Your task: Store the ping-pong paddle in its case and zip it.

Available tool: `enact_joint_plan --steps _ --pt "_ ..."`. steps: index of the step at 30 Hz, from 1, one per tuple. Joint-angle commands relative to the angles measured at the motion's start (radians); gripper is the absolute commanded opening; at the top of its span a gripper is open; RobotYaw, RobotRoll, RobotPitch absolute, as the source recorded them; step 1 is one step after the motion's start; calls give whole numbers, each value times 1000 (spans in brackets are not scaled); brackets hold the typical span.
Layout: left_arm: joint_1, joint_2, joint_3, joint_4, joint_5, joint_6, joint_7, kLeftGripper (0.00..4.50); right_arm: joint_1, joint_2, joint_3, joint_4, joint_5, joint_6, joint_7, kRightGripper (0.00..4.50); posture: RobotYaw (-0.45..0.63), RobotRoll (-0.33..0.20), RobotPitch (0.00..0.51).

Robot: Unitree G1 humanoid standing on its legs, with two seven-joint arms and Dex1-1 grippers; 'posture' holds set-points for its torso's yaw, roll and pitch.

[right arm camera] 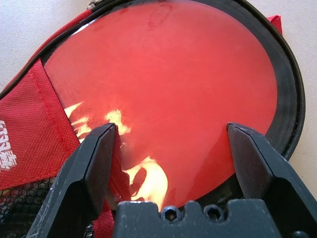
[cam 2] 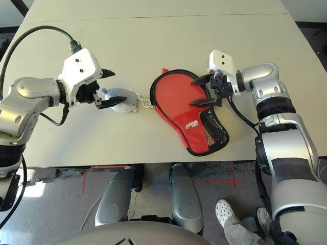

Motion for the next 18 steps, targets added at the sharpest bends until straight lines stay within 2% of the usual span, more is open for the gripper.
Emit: enact_joint_plan --steps 1,10,18 --pt "28 19 10 -26 -25 23 -26 4500 24 3 16 42 -46 -8 -19 4440 106 0 282" --pt "64 -22 -54 1 12 7 -8 4500 27 6 13 38 -58 -17 -39 4440 99 0 278" --pt "71 -10 -95 -8 13 44 -33 4500 26 2 10 37 -62 -20 -58 4440 91 0 269"
